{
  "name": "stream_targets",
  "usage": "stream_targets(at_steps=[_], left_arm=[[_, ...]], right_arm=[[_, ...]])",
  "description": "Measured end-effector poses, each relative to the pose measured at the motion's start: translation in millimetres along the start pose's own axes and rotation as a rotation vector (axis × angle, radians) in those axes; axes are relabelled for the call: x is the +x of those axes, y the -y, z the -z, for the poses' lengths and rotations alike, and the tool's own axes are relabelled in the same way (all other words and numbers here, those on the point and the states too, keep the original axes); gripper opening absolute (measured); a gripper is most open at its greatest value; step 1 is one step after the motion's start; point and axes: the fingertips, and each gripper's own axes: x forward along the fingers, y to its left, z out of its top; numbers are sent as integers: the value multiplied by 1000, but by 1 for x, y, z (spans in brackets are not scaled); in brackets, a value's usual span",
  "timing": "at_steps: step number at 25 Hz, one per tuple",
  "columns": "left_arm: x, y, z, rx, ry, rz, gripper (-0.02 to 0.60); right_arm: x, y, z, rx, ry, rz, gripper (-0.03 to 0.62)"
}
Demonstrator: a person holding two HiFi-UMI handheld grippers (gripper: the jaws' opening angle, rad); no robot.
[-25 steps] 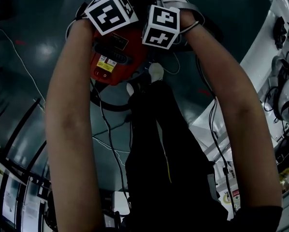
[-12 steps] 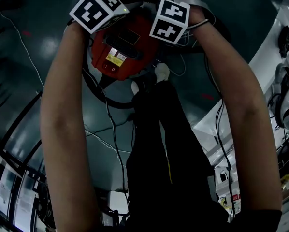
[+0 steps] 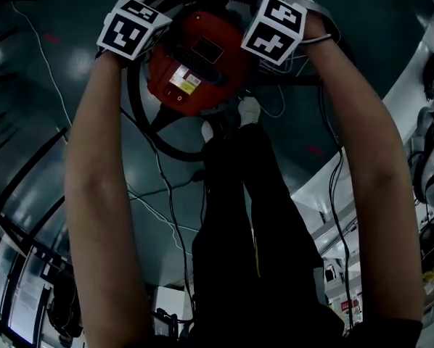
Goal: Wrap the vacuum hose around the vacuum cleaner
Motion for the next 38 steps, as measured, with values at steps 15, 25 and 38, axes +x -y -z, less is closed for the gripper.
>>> stream_targets(at_steps=[15,25,38], left_arm=[[36,23,-25,298,-213,49,166],[37,27,-29,440,-274,49,163],[20,18,-22,335,-79,-76,147]], right_arm=[[-26,-11,63,233,-7,-23,175],[-11,-32,73,380,-50,-94,176],[12,-26,75,325,-105,-108,176]])
